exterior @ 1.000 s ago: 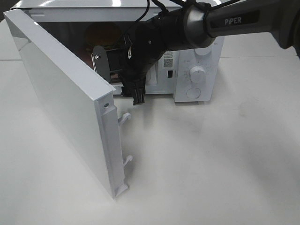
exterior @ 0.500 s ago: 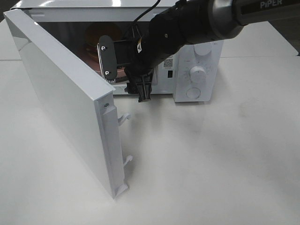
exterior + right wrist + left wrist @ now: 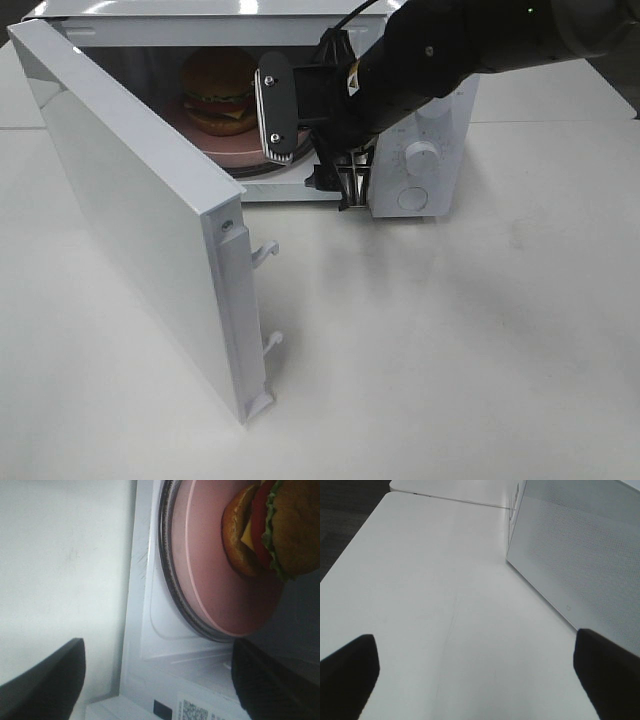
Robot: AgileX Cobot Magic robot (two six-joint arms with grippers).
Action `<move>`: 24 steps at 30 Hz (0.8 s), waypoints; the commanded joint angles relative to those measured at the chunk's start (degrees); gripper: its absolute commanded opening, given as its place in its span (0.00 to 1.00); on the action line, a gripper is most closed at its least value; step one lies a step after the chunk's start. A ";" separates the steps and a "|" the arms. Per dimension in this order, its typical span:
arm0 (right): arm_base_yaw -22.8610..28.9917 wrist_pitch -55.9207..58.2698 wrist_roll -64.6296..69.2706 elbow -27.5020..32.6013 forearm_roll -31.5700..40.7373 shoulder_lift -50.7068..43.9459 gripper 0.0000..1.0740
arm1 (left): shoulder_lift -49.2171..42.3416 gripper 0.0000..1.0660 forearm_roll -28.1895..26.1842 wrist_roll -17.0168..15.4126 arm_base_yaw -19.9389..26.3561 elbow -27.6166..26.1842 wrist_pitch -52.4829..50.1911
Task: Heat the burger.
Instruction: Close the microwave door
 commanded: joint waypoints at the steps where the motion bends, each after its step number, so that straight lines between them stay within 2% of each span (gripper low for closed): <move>1: -0.23 -0.57 0.46 3.09 0.23 -3.78 0.71 | -1.26 0.92 -0.17 -0.06 0.23 0.17 -0.46; 15: -0.23 -0.34 5.56 11.00 0.23 -13.12 0.71 | -1.26 0.92 -0.17 -0.06 0.23 0.17 -0.46; 24: -0.23 0.06 20.34 18.91 0.29 -21.66 0.71 | -1.26 0.92 -0.17 -0.06 0.23 0.17 -0.46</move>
